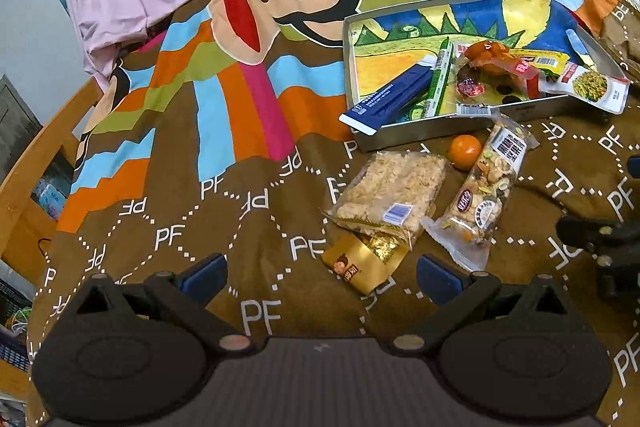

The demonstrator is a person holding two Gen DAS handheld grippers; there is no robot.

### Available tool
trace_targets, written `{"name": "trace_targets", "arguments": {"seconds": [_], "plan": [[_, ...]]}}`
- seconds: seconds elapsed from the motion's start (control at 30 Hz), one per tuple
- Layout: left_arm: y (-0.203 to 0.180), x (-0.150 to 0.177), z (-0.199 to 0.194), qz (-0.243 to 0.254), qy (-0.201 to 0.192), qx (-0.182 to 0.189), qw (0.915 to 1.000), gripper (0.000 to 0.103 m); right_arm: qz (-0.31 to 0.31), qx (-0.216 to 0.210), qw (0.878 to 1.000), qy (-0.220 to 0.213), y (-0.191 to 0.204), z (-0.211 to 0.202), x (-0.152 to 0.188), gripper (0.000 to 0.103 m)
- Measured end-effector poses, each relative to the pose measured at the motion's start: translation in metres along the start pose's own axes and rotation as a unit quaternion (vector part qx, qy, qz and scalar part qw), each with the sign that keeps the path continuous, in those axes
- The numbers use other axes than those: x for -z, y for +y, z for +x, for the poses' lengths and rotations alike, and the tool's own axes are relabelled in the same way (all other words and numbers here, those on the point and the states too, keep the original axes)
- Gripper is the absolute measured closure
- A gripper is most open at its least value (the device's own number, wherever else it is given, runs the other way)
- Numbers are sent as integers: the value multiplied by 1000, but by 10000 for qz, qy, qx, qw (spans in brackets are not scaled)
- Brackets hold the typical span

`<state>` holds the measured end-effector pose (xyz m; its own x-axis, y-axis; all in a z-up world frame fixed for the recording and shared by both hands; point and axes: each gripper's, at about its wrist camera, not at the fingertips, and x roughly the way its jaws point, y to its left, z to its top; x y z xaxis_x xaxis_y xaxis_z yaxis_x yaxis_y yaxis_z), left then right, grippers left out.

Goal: Organize snacks
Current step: 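Move the right tool onto the nut packet while the left tool approaches the granola bar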

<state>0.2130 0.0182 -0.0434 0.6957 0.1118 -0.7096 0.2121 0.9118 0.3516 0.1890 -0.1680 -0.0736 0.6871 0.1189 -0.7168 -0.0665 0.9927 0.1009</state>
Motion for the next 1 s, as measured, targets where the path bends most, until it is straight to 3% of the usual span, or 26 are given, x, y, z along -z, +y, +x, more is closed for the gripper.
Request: {"name": "trace_targets", "arguments": {"seconds": [0.27, 0.53, 0.67, 0.73, 0.9, 1.0], "plan": [[23, -11, 19, -7, -71, -316, 9995, 0, 819, -473, 9955, 49, -1, 34, -24, 1], [61, -15, 45, -995, 79, -257, 9947, 0, 1375, -653, 9880, 248, 11, 66, -35, 1], [66, -13, 48, -1161, 38, -168, 9931, 0, 1351, -598, 9885, 309, 14, 78, -30, 1], [65, -12, 47, -1171, 11, -133, 9930, 0, 1304, -662, 9891, 170, 12, 75, -26, 3], [62, -13, 42, -1145, -51, -107, 9933, 0, 1182, -797, 9898, 11, 14, 66, -22, 27], [61, -12, 40, -1199, -68, -46, 9928, 0, 1255, -950, 9875, 63, 13, 62, -21, 36]]}}
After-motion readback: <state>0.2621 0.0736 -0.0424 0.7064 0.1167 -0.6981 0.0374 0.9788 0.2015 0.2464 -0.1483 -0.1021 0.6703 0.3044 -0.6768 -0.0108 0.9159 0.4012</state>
